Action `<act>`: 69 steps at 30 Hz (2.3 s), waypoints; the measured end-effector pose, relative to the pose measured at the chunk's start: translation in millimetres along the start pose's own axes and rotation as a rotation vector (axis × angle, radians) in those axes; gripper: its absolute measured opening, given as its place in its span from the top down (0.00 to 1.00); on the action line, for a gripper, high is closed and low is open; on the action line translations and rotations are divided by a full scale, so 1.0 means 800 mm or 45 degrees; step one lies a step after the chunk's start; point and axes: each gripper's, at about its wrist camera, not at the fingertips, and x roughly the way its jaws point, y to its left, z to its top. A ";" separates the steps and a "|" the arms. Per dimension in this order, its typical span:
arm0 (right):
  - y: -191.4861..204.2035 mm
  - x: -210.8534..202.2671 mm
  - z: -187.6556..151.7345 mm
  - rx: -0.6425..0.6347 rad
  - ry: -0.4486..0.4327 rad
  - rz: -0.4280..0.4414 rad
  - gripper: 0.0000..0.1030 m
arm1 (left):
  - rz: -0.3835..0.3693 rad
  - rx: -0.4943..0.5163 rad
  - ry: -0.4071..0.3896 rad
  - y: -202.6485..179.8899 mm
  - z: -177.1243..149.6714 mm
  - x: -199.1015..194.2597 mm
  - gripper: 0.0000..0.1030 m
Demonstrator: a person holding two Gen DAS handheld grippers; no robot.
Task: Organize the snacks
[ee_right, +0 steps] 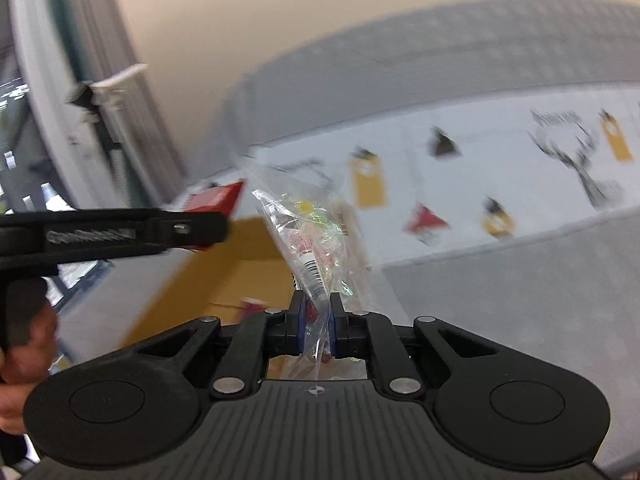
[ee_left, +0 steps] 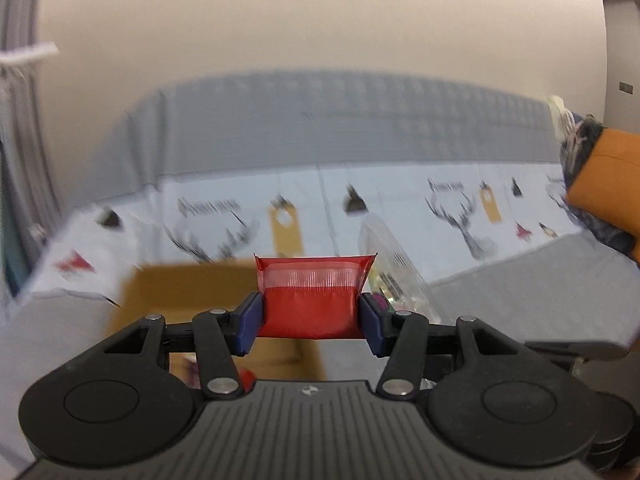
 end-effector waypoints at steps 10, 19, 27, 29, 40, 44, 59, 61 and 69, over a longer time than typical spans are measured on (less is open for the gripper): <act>0.124 0.005 0.080 -0.213 -0.132 0.115 0.89 | 0.080 -0.156 -0.187 0.094 0.032 -0.064 0.44; 0.135 0.098 0.061 -0.262 0.008 0.075 0.89 | 0.135 -0.200 -0.046 0.146 -0.010 0.025 0.44; 0.105 0.201 0.003 -0.319 0.216 -0.095 0.89 | 0.127 -0.275 0.217 0.186 -0.079 0.142 0.44; 0.099 0.220 -0.011 -0.319 0.263 -0.112 0.89 | 0.113 -0.306 0.279 0.194 -0.098 0.162 0.44; 0.099 0.237 -0.027 -0.251 0.339 -0.130 0.73 | 0.095 -0.422 0.390 0.219 -0.108 0.148 0.10; 0.120 0.197 -0.023 -0.272 0.328 -0.142 0.53 | 0.171 -0.384 0.282 0.208 -0.076 0.078 0.07; 0.185 -0.062 0.027 -0.037 0.251 -0.145 0.03 | 0.272 -0.218 0.257 0.073 0.000 -0.178 0.00; 0.191 -0.093 0.030 -0.063 0.234 -0.156 0.03 | 0.272 -0.204 0.235 0.060 0.005 -0.206 0.00; 0.216 -0.170 0.037 -0.061 0.179 -0.209 0.02 | 0.330 -0.152 0.219 0.033 0.025 -0.274 0.00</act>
